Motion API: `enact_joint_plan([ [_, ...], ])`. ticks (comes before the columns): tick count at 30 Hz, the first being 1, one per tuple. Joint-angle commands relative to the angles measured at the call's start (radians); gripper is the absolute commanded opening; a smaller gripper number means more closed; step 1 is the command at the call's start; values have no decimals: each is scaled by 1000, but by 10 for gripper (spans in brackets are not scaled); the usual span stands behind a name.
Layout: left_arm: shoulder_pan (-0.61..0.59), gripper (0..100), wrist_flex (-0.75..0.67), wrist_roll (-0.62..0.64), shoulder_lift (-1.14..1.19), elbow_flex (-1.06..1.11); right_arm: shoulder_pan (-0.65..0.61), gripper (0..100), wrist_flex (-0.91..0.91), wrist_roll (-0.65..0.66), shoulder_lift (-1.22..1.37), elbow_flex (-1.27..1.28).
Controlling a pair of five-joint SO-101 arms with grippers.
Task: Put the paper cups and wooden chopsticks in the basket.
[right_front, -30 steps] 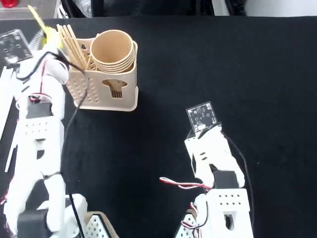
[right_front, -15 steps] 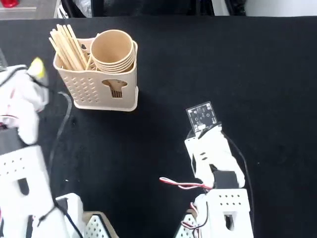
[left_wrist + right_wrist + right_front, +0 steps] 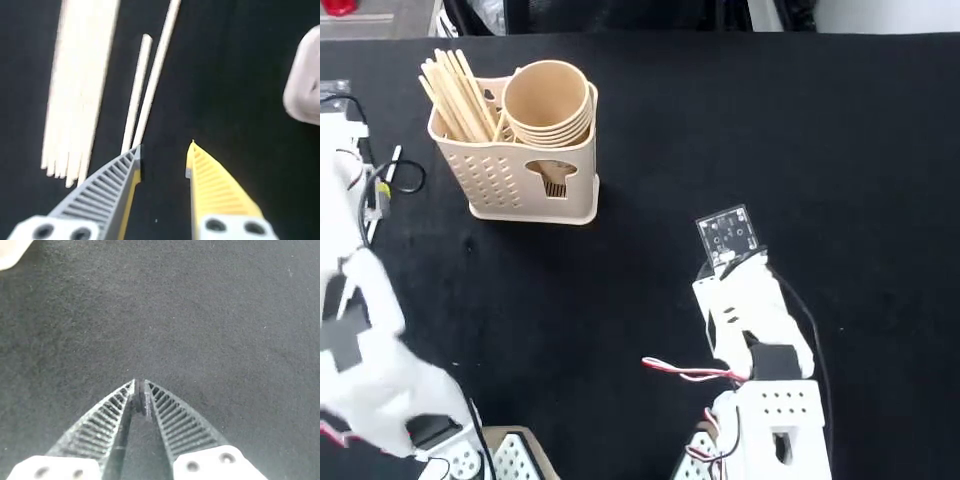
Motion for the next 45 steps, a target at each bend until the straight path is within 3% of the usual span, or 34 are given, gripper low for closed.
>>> enact_joint_plan([
  [1,-21,152,46,-18,221,-272,-11,11,-18,6,-15,-5],
  [12,-18,152,318,-18,816,-1029,-11,11,-18,6,-15,-5],
  [20,-25,135,502,-15,1074,-1434,-11,11,-18,6,-15,-4],
  [24,-58,25,502,-17,1092,-1440,-11,11,-18,6,-15,-4],
  [45,-166,30,505,-64,1079,-1299,-11,11,-37,5,-15,-1],
])
